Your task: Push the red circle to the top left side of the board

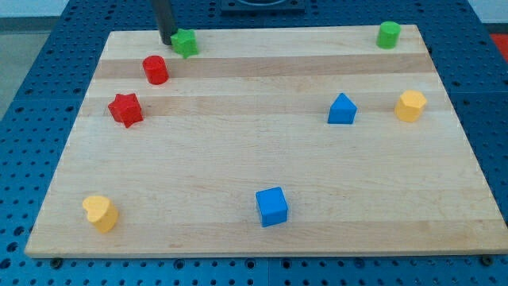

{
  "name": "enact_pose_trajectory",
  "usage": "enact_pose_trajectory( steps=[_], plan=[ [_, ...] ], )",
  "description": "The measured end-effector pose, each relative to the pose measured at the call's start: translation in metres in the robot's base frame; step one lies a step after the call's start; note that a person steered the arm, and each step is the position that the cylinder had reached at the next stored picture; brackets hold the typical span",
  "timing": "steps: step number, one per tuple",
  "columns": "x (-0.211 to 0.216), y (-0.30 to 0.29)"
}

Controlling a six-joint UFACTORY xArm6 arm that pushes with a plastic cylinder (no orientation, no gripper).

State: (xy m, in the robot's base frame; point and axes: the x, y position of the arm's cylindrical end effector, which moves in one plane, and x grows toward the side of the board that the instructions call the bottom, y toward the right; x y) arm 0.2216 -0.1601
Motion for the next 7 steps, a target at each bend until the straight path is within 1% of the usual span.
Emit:
enact_pose_trajectory(
  steps=[1, 2, 3, 4, 7],
  plan=[
    [0.023, 0.039],
    [0.059, 0.075],
    [0.095, 0.081],
    [0.115, 0.067],
    [0.114, -0.041]
  ],
)
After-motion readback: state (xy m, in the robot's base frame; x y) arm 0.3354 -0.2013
